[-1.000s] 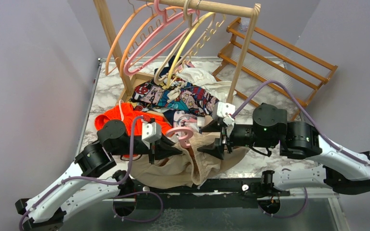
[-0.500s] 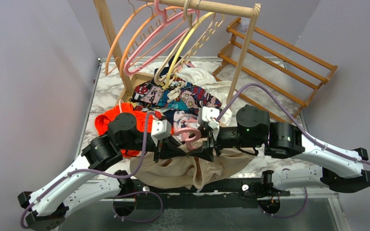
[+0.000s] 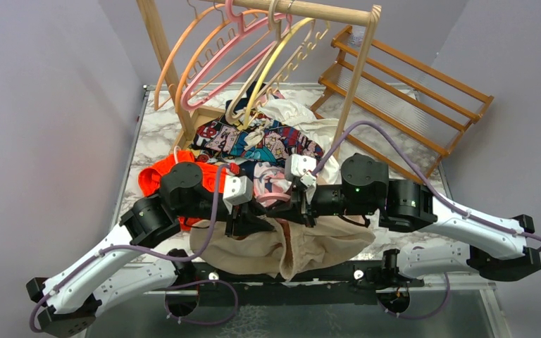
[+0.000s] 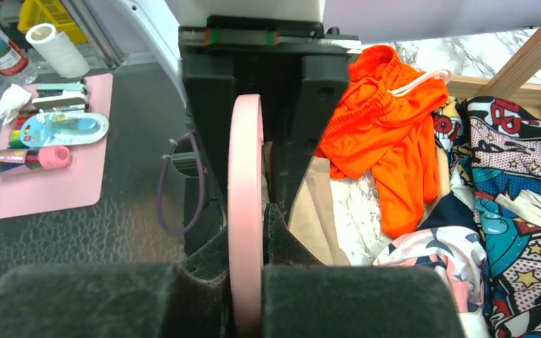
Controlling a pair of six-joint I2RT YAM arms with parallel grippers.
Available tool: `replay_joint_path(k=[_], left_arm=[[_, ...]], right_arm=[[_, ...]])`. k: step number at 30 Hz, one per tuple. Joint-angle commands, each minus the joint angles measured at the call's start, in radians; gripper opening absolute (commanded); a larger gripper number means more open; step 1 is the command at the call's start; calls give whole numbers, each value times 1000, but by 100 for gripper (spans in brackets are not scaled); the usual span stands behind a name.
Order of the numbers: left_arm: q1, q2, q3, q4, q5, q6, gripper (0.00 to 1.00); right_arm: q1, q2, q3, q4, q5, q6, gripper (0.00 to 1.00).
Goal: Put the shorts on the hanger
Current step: Hang the shorts on the hanger.
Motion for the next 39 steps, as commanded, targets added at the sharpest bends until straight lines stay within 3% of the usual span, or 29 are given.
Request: replay_joint_path(k=[1,4,7,13,17,22,31,37,39], left_arm=[[-1,-33,45,18,-52,20,42],[0,-73,38,4,-133,31,61],[-1,-117,35,3,-222,33,69],[0,-197,-8,2,-411,26,68],[0,-225,-38,1,-470,26,54],[0,-196,-43,11,-466,36,43],[0,-130,-38,102,-314,46,37],[-1,-125,-39,117,-226,36,60],[0,-124,-43,118,-209,33,62]], right_arm=[[6,-31,-33,48,27,11,1],[6,-67,-50,45,60,22,1],[6,-106,-79,40,88,45,1],[6,-206,-171,76,194,95,1],[6,-244,-200,98,252,111,1],[6,-253,-204,113,249,126,1],[6,-235,-198,128,224,129,1],[6,-234,-194,131,222,127,1],[6,-231,-195,133,216,127,1]])
